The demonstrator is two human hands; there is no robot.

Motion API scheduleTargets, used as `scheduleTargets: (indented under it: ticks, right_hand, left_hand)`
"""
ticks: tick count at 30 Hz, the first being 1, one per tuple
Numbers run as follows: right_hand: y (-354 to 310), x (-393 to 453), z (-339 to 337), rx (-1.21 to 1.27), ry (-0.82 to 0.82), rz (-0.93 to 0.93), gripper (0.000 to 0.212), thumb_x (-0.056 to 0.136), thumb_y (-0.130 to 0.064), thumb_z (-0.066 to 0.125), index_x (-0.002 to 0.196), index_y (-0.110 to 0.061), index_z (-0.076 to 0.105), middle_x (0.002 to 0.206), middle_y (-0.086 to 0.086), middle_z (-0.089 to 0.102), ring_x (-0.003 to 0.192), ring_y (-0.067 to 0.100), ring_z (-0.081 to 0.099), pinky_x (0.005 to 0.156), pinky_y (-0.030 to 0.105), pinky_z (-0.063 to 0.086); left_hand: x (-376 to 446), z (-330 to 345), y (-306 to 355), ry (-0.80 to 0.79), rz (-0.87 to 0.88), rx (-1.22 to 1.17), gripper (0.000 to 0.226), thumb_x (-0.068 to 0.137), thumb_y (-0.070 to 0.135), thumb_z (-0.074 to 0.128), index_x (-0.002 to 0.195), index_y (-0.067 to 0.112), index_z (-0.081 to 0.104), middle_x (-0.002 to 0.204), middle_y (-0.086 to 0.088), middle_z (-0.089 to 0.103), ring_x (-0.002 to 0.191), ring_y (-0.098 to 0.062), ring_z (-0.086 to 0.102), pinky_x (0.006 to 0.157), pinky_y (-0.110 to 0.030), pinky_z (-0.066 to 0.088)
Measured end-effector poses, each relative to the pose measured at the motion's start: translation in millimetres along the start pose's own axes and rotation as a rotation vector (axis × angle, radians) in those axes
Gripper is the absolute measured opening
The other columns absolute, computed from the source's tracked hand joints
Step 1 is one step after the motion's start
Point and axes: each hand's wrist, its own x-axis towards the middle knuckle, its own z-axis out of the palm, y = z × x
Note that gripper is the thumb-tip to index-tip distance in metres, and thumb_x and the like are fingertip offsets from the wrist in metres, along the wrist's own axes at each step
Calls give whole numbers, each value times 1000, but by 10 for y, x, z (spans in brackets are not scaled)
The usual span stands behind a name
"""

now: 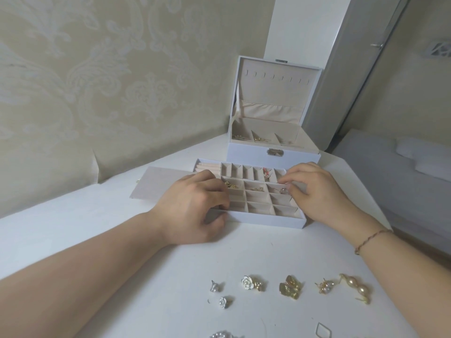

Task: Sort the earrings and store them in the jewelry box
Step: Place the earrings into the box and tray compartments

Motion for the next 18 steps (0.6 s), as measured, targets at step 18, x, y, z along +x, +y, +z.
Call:
scheduleTargets:
  ticks: [18]
  right_hand:
    - [-277,-563,-668,271,-341,-25,20,85,-25,70,98,-39,71,96,-15,68,97,12,60,79,28,45]
  left_hand:
    - [2,7,-6,6,9,8,12,74,31,64,80,21,66,94,8,66,88,-22,56,72,-32,49]
